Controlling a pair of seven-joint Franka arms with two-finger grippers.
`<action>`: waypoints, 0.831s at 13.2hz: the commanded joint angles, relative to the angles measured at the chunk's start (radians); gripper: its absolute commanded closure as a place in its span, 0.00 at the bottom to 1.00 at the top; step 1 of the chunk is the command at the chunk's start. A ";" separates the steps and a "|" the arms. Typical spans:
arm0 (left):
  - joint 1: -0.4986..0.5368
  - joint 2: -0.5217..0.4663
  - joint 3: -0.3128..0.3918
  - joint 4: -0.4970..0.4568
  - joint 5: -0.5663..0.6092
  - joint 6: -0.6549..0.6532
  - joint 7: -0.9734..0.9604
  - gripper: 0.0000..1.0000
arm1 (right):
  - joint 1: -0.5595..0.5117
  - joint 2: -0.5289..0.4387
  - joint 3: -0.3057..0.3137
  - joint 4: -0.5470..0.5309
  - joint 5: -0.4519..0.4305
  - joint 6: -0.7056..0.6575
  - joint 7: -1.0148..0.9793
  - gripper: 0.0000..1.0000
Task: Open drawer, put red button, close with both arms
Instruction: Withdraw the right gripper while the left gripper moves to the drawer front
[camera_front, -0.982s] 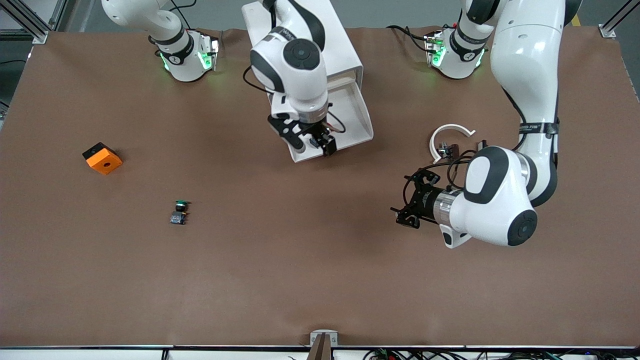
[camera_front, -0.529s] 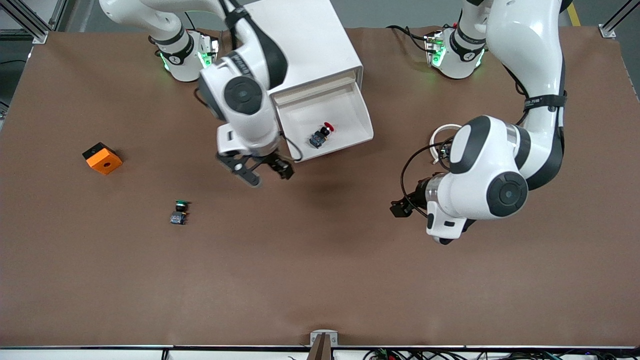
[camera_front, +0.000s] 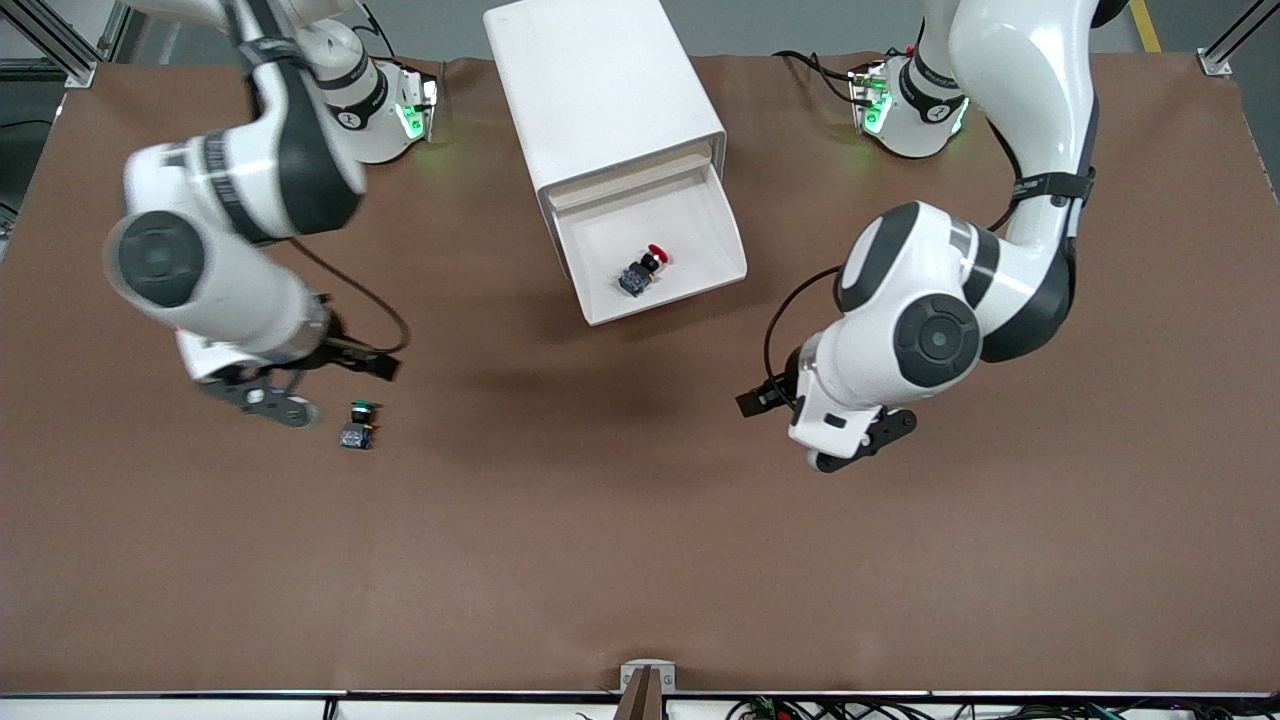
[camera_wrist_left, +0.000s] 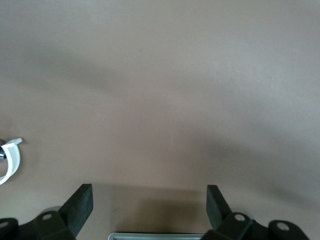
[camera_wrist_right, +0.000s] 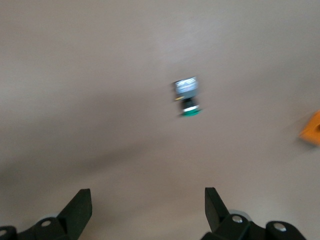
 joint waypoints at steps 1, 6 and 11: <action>-0.037 -0.090 -0.019 -0.146 0.040 0.086 0.025 0.00 | -0.129 -0.051 0.024 -0.017 -0.033 -0.046 -0.249 0.00; -0.136 -0.216 -0.022 -0.494 0.057 0.394 0.010 0.00 | -0.280 -0.048 0.025 0.037 -0.041 -0.078 -0.492 0.00; -0.206 -0.195 -0.030 -0.554 0.056 0.439 0.005 0.00 | -0.277 -0.037 0.027 0.161 -0.073 -0.152 -0.483 0.00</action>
